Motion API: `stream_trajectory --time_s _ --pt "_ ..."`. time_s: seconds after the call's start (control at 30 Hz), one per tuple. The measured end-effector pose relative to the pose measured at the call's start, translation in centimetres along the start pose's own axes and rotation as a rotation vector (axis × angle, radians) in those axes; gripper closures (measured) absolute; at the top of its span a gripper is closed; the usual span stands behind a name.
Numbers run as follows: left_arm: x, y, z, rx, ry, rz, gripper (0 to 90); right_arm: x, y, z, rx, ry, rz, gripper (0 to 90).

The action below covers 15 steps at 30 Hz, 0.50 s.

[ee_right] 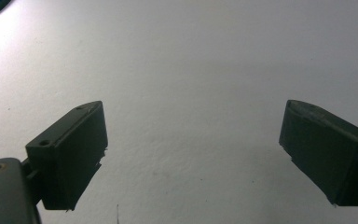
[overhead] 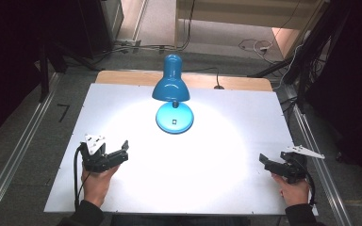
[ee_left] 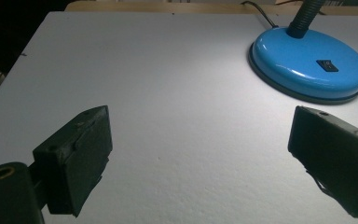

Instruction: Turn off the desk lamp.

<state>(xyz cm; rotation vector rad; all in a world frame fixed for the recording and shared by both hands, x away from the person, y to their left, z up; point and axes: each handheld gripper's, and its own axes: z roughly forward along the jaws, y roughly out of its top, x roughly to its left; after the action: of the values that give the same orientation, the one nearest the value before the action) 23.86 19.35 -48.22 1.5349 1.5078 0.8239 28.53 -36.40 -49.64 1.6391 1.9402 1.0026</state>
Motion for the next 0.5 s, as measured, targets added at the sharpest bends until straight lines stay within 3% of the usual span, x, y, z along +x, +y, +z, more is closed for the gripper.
stream_trajectory --time_s 0.17,0.5 --pt "-0.4 0.1 0.5 0.011 -0.024 0.005 8.8 0.0 0.0 0.0 0.002 -0.001 0.003 6.4" --pt "-1.6 0.4 1.4 0.007 -0.027 0.023 8.8 0.0 0.0 0.0 0.003 -0.001 0.003 6.4"
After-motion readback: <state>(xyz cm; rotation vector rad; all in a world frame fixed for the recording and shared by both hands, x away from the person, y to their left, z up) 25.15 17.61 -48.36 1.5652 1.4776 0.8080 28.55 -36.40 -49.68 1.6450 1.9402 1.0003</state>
